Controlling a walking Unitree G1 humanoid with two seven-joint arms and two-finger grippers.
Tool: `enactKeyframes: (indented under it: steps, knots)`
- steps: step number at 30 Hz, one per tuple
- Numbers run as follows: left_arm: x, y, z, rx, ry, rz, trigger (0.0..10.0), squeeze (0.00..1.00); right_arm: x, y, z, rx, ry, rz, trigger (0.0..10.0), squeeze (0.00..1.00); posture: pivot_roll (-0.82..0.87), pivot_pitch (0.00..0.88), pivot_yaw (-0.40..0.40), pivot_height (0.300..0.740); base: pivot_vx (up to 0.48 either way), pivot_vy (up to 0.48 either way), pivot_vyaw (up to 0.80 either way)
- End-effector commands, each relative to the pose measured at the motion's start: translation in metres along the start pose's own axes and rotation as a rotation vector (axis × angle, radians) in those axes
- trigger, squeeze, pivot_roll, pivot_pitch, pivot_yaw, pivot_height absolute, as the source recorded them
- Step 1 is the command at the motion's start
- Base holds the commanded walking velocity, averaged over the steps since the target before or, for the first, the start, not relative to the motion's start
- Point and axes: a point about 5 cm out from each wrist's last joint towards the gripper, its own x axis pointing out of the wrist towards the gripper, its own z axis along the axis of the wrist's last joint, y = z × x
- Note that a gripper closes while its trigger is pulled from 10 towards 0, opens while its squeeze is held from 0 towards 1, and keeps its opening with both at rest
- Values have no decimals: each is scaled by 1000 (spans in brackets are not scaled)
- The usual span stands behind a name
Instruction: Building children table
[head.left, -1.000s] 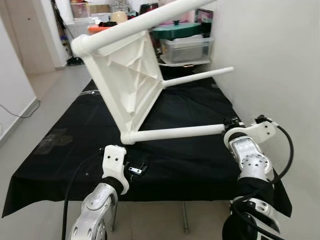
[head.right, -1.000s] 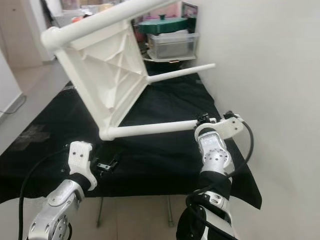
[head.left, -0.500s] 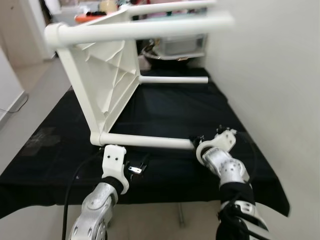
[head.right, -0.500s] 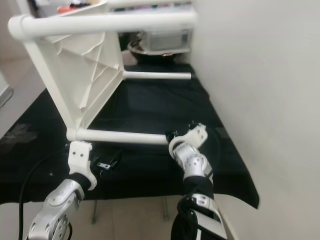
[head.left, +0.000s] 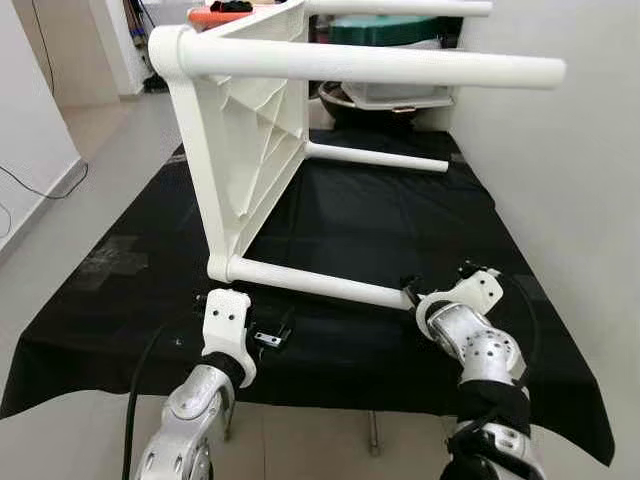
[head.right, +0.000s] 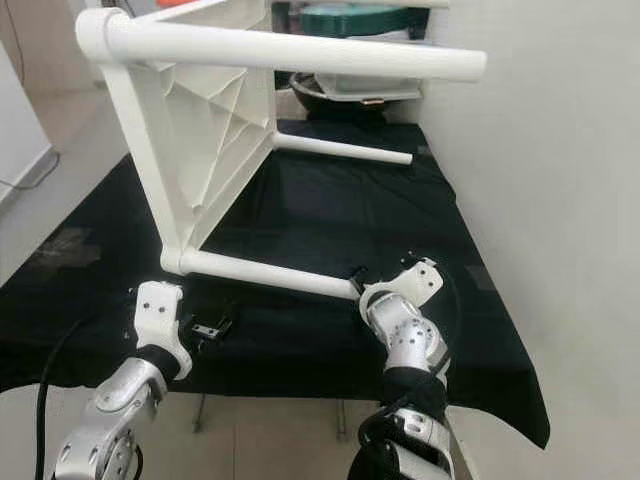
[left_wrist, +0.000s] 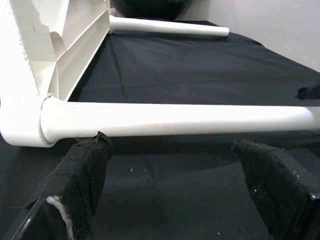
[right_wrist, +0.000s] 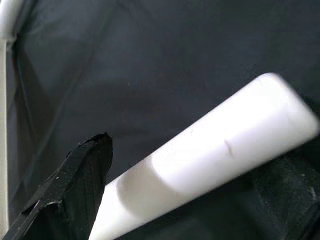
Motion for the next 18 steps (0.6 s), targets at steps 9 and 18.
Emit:
enactKeyframes:
  steps: [9,18]
  knots:
    - [-3,1,-6,-11,30,0,10000,0,-42,-37,-14,190,10,-131,10000,1000,7,0,-44,740,0,0,0]
    - [0,-1,-8,-20,33,-7,10000,0,-64,-23,32,-54,-189,-58,10000,1000,-6,0,-34,740,0,0,0]
